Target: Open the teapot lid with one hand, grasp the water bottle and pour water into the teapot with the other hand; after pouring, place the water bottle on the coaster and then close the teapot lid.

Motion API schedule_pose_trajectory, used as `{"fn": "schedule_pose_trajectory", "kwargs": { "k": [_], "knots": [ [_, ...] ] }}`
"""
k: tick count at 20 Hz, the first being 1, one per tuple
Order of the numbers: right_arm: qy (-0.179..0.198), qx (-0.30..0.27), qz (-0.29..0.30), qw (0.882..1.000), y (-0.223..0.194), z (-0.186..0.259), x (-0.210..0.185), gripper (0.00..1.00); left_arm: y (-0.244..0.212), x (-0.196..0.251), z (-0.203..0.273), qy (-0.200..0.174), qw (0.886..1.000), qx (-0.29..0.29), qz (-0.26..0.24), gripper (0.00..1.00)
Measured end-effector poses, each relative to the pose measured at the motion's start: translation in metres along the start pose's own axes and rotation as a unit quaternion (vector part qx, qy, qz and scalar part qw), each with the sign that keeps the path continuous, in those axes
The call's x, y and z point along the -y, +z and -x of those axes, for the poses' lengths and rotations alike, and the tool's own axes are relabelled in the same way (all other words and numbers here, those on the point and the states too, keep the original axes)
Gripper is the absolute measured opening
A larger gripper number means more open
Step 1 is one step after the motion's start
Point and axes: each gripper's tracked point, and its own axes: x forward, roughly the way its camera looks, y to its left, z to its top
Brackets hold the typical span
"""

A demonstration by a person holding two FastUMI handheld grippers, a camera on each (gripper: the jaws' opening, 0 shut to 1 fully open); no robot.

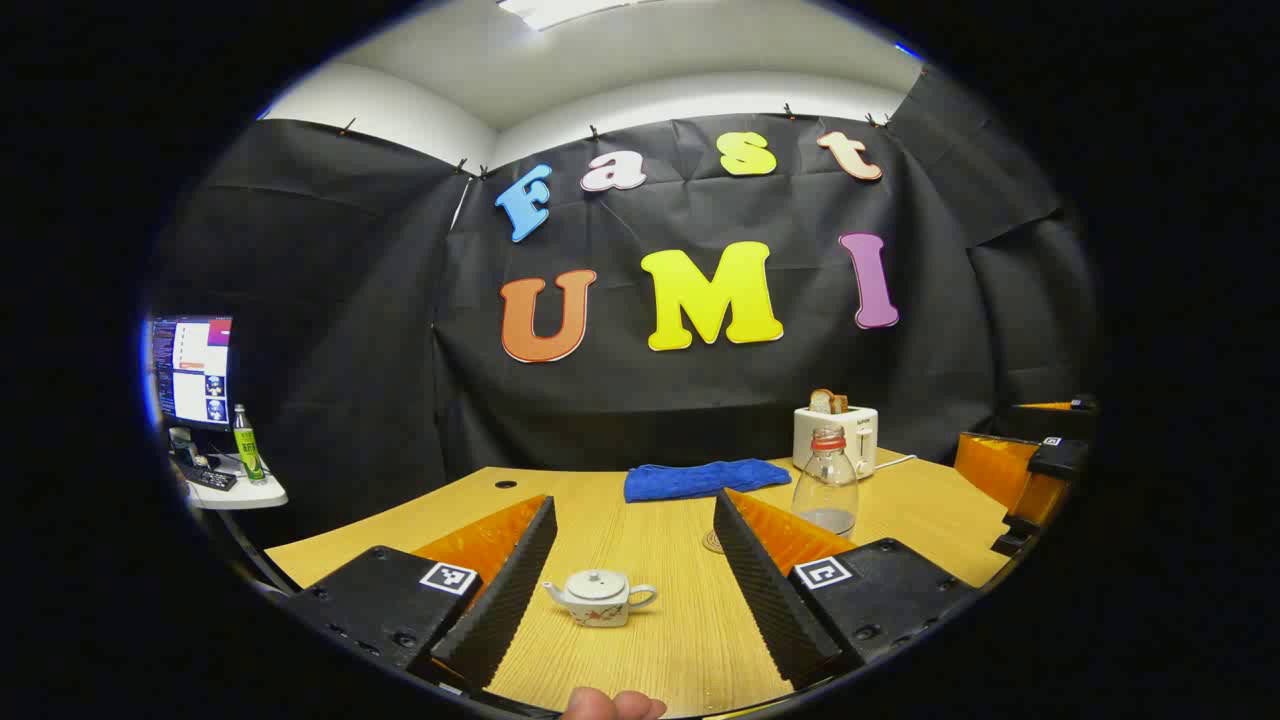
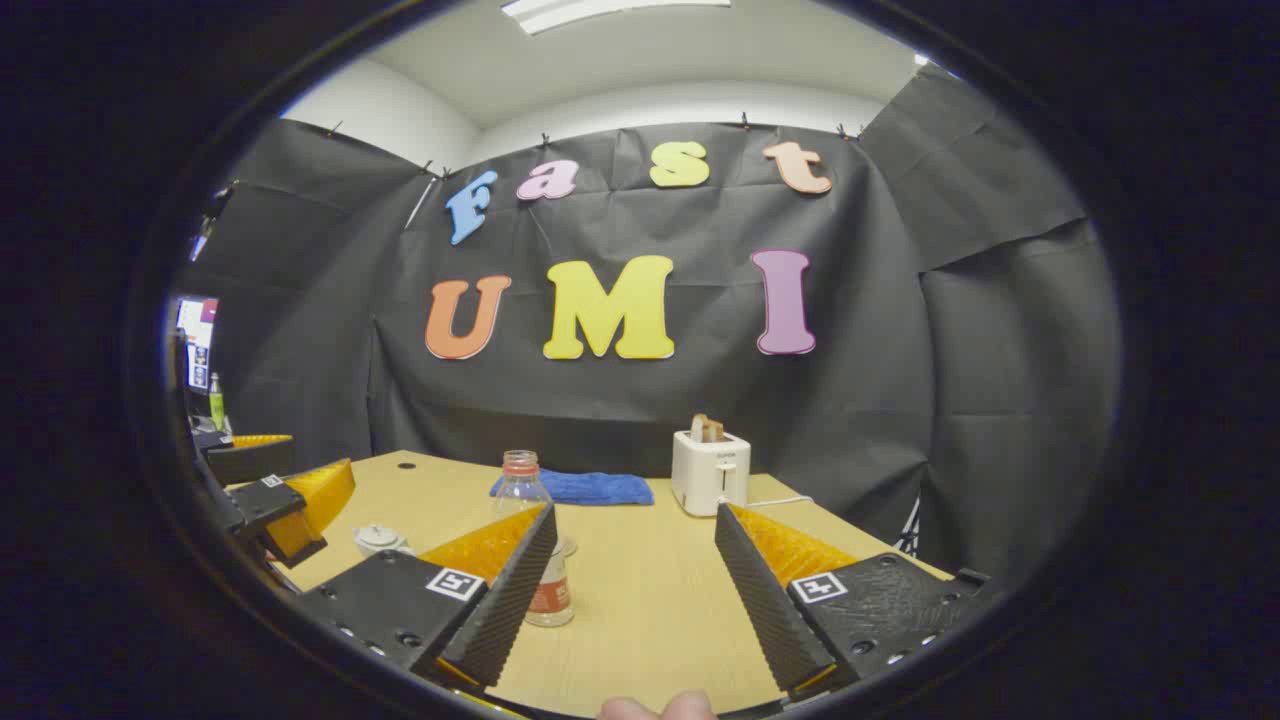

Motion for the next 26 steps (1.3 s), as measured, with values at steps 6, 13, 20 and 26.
{"fn": "schedule_pose_trajectory", "kwargs": {
  "k": [6, 13, 20, 26],
  "knots": [
    [-0.002, 0.002, 0.008, 1.0, 0.002, -0.001, -0.003, 0.95, 0.01, -0.002, 0.008, -0.001, 1.0, 0.008, 0.005, 0.99],
    [0.0, 0.003, 0.007, 1.0, 0.002, -0.003, -0.009, 0.95, 0.01, -0.001, 0.006, -0.001, 1.0, 0.005, 0.01, 0.99],
    [0.004, 0.003, 0.007, 1.0, 0.002, -0.005, -0.009, 0.95, 0.008, 0.0, 0.005, -0.002, 1.0, 0.004, 0.011, 0.99],
    [0.014, 0.007, 0.009, 1.0, 0.0, -0.012, -0.015, 0.95, -0.002, 0.002, -0.001, -0.013, 1.0, -0.001, 0.004, 0.99]
  ]
}}
